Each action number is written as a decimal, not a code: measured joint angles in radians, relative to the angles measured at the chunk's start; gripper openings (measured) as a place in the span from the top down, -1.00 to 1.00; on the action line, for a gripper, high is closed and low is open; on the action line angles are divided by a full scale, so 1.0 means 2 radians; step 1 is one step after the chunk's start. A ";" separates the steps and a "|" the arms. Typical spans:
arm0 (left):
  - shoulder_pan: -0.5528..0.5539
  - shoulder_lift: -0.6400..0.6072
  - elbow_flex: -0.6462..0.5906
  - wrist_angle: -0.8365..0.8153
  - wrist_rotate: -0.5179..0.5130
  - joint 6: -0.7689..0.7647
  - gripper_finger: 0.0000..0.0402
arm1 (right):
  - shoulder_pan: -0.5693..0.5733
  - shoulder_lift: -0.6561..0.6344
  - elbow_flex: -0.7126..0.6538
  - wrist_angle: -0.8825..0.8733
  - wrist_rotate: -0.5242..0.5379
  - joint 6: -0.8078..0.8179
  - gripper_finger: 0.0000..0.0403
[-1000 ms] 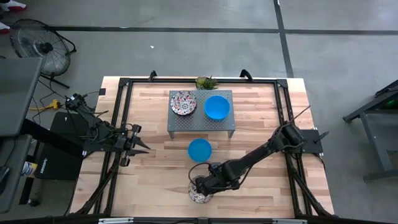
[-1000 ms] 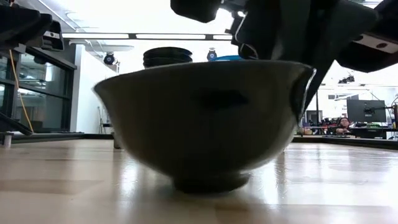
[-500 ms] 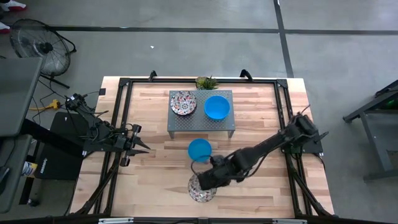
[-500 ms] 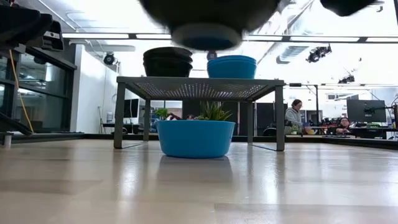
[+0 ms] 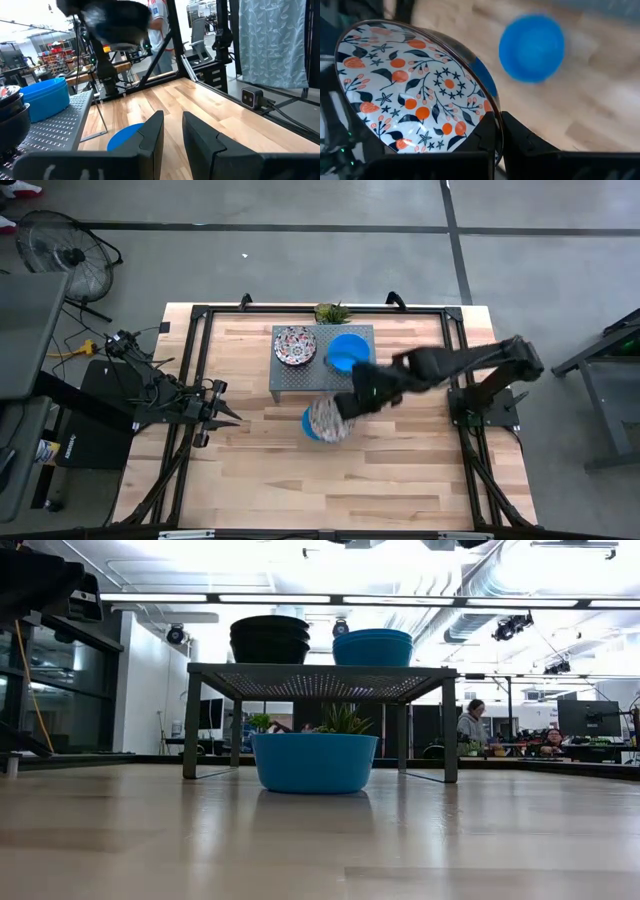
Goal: Pick & Place Mini bowls
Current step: Stack the white patterned bowl on the stacked white patterned bowls on the shelf
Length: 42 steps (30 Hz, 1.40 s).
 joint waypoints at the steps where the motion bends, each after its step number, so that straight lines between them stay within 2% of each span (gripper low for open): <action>1: 0.000 0.000 0.000 0.000 0.000 0.000 0.67 | -0.014 -0.005 0.000 0.001 -0.001 -0.018 1.00; 9: 0.000 0.000 0.000 0.000 0.001 0.000 0.67 | -0.120 -0.003 0.030 0.032 -0.014 -0.156 1.00; 16: 0.000 0.000 0.000 -0.001 0.002 0.000 0.67 | -0.192 0.007 0.034 0.132 -0.050 -0.233 1.00; 20: 0.000 0.000 0.000 -0.001 0.002 0.000 0.67 | -0.215 0.025 0.034 0.181 -0.088 -0.258 1.00; 28: 0.000 0.000 0.000 -0.001 0.001 0.000 0.67 | -0.241 0.045 0.038 0.207 -0.116 -0.289 1.00; 33: 0.000 0.000 0.000 -0.002 0.001 0.000 0.67 | -0.248 0.068 0.098 0.180 -0.120 -0.319 1.00; 42: 0.000 0.000 0.000 -0.001 0.001 0.000 0.67 | -0.262 0.177 0.319 -0.041 -0.116 -0.360 1.00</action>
